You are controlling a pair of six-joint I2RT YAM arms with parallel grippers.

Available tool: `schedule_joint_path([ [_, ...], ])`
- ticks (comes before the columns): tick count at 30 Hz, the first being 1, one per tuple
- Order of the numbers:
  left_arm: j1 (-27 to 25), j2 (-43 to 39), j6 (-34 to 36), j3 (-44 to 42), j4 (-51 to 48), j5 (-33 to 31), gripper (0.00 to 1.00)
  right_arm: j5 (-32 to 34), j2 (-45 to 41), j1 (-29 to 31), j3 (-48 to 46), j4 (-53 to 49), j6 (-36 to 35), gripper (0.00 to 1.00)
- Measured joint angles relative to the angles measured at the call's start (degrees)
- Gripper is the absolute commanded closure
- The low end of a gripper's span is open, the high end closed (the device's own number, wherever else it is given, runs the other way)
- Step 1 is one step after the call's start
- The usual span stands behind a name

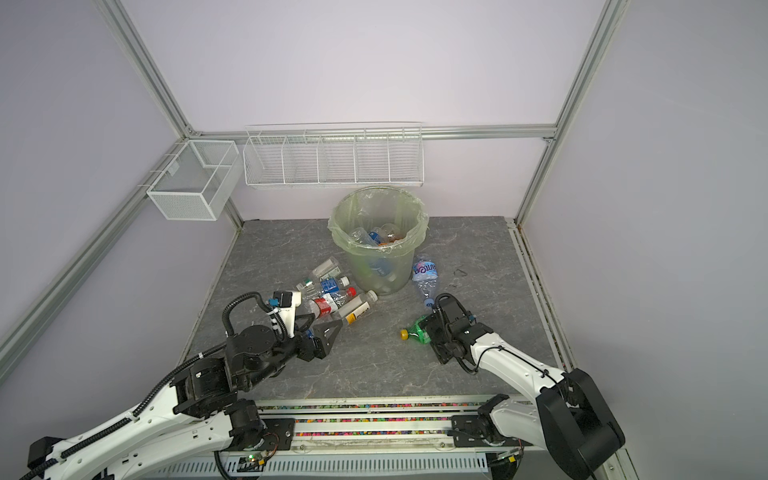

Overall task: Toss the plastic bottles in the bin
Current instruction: 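Lower the right gripper onto the green bottle and close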

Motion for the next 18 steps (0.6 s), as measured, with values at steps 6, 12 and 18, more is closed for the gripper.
schedule_joint_path([
  [6,0.0,-0.9,-0.2,0.0,-0.3,0.0,0.03,0.0,3.8,-0.7,1.5,0.5,0.0,0.11],
  [12,-0.1,-1.2,-0.2,0.0,-0.5,0.0,0.03,-0.6,7.1,-1.1,3.7,1.0,0.4,0.11],
  [18,-0.1,-1.4,-0.2,0.0,-0.9,0.0,0.03,-1.9,10.6,-1.9,6.3,1.9,0.4,0.11],
])
